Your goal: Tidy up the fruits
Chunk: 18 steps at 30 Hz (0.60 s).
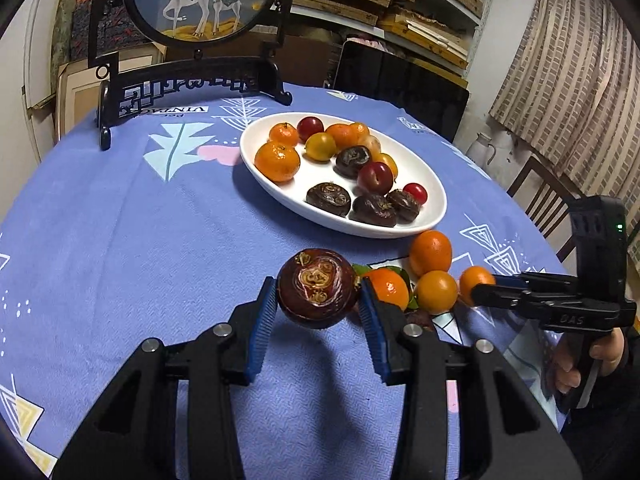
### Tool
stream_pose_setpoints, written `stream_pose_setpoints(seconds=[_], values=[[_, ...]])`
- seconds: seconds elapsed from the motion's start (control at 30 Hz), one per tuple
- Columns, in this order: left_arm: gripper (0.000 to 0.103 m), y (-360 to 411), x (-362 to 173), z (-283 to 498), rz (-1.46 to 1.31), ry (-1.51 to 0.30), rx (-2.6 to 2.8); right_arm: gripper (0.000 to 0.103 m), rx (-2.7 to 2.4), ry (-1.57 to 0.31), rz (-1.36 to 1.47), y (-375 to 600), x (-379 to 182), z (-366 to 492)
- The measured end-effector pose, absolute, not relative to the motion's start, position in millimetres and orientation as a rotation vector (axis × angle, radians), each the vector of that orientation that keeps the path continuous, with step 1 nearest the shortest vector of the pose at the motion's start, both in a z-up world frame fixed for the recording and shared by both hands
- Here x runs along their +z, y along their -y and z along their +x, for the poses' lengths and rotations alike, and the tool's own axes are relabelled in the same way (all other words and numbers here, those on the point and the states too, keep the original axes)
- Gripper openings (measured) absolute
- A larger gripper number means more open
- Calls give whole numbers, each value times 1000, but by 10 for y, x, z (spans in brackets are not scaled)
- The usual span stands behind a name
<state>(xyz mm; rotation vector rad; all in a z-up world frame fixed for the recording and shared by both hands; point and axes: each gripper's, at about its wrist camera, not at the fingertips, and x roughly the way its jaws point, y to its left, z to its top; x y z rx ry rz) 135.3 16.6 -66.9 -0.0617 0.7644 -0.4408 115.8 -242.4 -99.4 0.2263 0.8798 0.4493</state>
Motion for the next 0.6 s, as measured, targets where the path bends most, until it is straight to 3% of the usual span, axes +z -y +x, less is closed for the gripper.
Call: stream_pose_setpoints(seconds=[0.37, 0.53, 0.6], values=[[41, 298, -275, 1678, 54, -715, -484, 36, 420, -762, 255, 2790, -249, 1526], [41, 539, -279, 2233, 17, -739, -471, 36, 354, -759, 311, 2837, -292, 2187], [44, 588, -340, 2435, 3, -770, -448, 41, 347, -765, 327, 2828, -370, 2367]])
